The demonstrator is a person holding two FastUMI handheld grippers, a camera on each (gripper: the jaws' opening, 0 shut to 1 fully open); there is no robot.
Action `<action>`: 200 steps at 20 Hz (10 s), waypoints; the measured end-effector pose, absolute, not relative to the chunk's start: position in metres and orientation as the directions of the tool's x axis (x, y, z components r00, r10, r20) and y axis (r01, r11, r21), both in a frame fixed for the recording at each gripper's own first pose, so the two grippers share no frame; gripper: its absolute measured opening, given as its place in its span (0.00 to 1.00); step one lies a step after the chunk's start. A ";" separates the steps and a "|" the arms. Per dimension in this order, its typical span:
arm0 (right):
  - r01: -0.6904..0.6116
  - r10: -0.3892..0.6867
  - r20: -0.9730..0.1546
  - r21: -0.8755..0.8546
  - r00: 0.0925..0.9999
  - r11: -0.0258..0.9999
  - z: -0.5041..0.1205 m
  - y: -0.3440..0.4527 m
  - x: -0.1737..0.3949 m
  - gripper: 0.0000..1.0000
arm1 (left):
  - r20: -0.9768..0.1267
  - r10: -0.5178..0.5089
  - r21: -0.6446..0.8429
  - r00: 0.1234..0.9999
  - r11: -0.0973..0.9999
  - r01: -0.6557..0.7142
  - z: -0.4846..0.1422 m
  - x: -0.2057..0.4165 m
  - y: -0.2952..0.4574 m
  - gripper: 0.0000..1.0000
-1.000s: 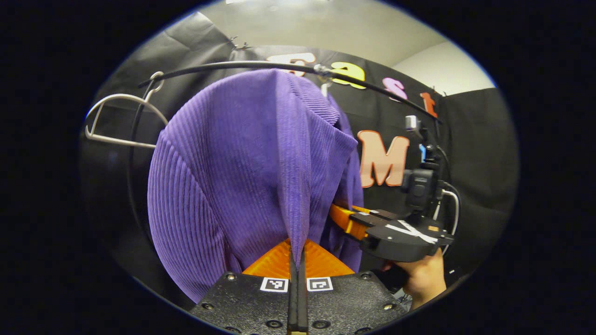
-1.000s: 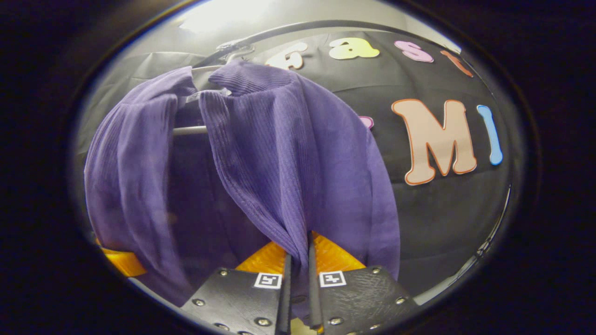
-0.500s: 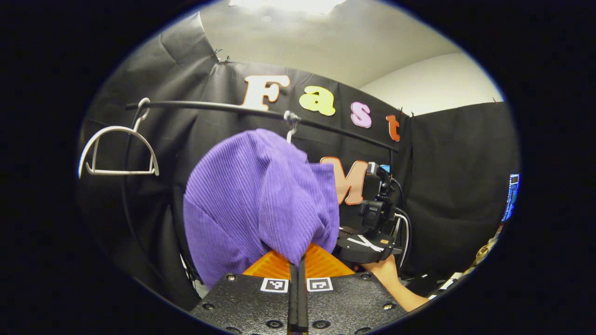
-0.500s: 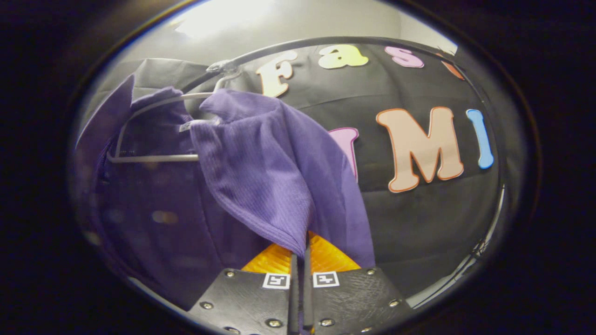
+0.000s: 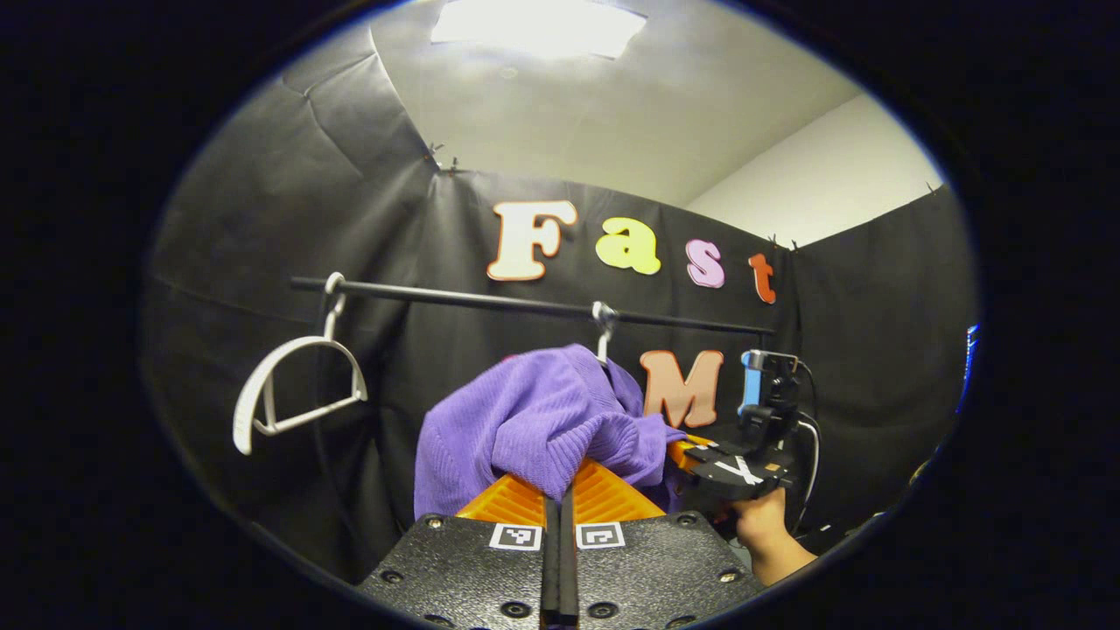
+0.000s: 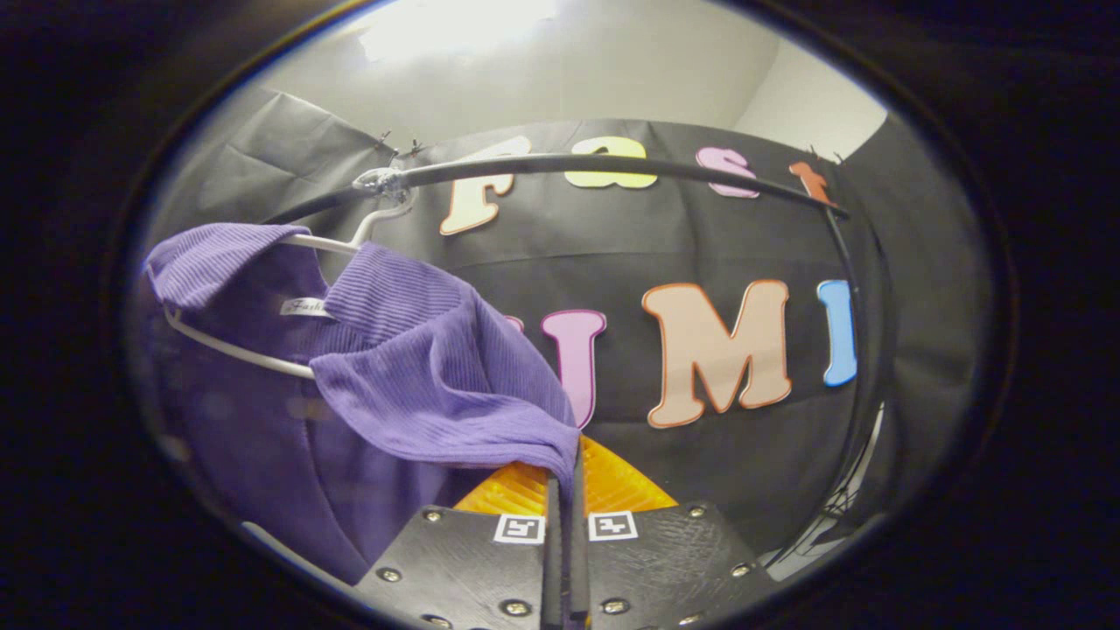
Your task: Grasp the clothes on the hanger with both hands and then place them into the laundry hamper below.
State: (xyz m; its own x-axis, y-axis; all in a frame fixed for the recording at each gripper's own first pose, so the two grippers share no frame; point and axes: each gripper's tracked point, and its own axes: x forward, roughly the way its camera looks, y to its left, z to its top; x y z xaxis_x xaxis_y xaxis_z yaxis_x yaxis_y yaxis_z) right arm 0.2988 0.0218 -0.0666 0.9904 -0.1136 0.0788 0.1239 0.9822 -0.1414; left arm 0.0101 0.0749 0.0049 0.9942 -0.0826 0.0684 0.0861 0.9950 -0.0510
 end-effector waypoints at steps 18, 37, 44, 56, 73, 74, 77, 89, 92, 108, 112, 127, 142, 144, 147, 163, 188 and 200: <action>0.190 -0.145 0.220 -0.201 0.965 0.961 -0.002 -0.005 0.344 0.08 | 0.155 0.129 0.043 0.979 0.990 -0.138 0.058 0.087 0.173 0.00; 0.195 -0.195 0.012 -0.018 0.981 0.981 -0.088 -0.081 0.472 0.05 | -0.062 0.102 -0.020 0.993 0.994 -0.104 -0.051 0.172 0.190 0.00; 0.130 -0.138 -0.077 -0.093 0.987 0.987 -0.160 -0.060 0.450 0.05 | -0.123 0.095 -0.026 0.988 0.995 -0.099 -0.110 0.177 0.195 0.00; 0.014 -0.026 -0.130 -0.090 0.991 0.996 -0.178 0.018 0.326 0.05 | -0.135 0.133 0.026 0.982 0.991 -0.131 -0.153 0.123 0.191 0.00; 0.000 -0.004 -0.062 -0.063 0.998 0.998 -0.098 0.094 0.153 0.05 | -0.034 -0.054 -0.077 0.998 0.996 0.051 -0.111 0.053 0.090 0.00; 0.001 -0.004 -0.060 -0.066 0.998 0.998 -0.093 0.097 0.148 0.09 | -0.030 -0.061 -0.074 0.998 0.995 0.059 -0.111 0.053 0.087 0.00; 0.025 -0.026 -0.011 -0.070 1.000 0.997 -0.073 0.097 0.126 0.04 | -0.037 -0.083 -0.104 0.996 0.991 0.079 -0.114 0.051 0.072 0.00; 0.077 -0.073 0.098 -0.029 0.992 0.997 -0.127 0.077 0.106 0.01 | 0.004 -0.144 -0.127 0.990 0.982 0.143 -0.173 0.066 0.011 0.00; 0.032 -0.029 0.087 -0.032 0.996 0.999 -0.152 0.078 0.118 0.05 | -0.022 -0.145 -0.090 0.989 0.986 0.142 -0.206 0.077 -0.001 0.00; 0.042 -0.027 -0.161 0.090 0.987 0.995 -0.338 0.044 0.194 0.04 | -0.176 -0.074 -0.025 0.982 0.997 0.070 -0.375 0.128 0.006 0.00; 0.075 -0.056 -0.210 0.083 0.976 0.994 -0.372 0.039 0.202 0.09 | -0.217 -0.071 -0.009 0.974 0.997 0.071 -0.407 0.131 0.001 0.00; 0.240 -0.195 -0.527 0.017 0.827 0.971 -0.524 -0.021 0.213 0.06 | -0.538 -0.020 0.028 0.843 0.999 0.041 -0.564 0.133 0.000 0.02; 0.291 -0.274 -0.588 -0.069 0.761 0.954 -0.546 -0.071 0.197 1.00 | -0.630 -0.005 0.034 0.777 0.999 0.034 -0.604 0.133 0.001 0.96; 0.288 -0.271 -0.566 -0.062 0.779 0.956 -0.532 -0.067 0.199 1.00 | -0.619 0.004 0.054 0.786 0.998 0.038 -0.591 0.133 0.003 0.97; 0.283 -0.279 -0.538 -0.079 0.795 0.956 -0.509 -0.059 0.198 0.96 | -0.579 -0.004 0.043 0.815 0.998 0.036 -0.565 0.134 0.005 0.97; 0.260 -0.269 -0.319 -0.072 0.909 0.963 -0.327 -0.013 0.147 1.00 | -0.369 -0.028 0.054 0.929 0.997 0.052 -0.375 0.105 -0.003 0.96; 0.283 -0.284 -0.038 -0.032 0.958 0.959 -0.106 0.022 0.055 1.00 | -0.139 -0.058 -0.037 0.989 0.998 0.054 -0.132 0.052 0.028 0.92; 0.177 -0.178 0.038 0.024 0.983 0.984 -0.075 0.053 0.034 0.99 | -0.070 -0.043 -0.044 0.997 0.998 0.040 -0.083 0.004 0.035 0.92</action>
State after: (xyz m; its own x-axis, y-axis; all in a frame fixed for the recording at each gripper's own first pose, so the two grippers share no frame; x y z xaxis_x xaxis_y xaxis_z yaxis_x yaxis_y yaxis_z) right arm 0.0338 0.0534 -0.0750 0.9833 -0.1779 0.0379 0.1771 0.9839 0.0241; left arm 0.0041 0.0351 -0.0827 0.9966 -0.0432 -0.0697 0.0402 0.9982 -0.0444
